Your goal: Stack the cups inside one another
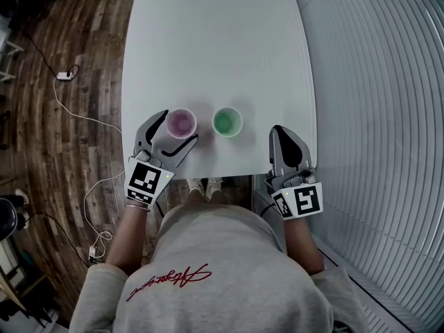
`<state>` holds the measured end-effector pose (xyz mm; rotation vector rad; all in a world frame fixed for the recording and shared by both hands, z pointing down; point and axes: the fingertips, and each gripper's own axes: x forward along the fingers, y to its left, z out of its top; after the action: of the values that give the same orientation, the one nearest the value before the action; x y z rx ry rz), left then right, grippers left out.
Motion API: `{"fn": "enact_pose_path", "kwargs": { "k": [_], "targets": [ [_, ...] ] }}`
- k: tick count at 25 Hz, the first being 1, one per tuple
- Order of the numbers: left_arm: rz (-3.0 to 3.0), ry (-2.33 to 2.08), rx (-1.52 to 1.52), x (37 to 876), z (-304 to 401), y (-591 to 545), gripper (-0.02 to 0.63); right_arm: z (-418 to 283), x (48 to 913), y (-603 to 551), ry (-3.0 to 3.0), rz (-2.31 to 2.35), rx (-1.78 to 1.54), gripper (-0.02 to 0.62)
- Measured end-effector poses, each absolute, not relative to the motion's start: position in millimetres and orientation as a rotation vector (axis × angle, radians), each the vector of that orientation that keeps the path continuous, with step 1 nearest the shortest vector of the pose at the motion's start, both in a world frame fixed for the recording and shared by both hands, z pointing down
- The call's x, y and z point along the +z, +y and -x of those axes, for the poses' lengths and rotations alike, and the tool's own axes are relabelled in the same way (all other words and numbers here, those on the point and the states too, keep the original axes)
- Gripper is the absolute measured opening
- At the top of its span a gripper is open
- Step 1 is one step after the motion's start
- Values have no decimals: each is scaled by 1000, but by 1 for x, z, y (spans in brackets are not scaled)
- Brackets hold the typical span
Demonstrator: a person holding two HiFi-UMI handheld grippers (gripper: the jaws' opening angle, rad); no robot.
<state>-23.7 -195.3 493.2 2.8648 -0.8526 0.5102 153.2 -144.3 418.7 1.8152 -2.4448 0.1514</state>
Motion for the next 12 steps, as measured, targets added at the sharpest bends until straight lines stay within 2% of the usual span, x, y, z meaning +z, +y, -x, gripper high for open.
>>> {"fn": "enact_pose_path", "kwargs": {
  "k": [12],
  "targets": [
    [-2861, -839, 493, 492, 16, -200, 350, -161, 416, -144, -2431, -1830, 155, -14]
  ]
}}
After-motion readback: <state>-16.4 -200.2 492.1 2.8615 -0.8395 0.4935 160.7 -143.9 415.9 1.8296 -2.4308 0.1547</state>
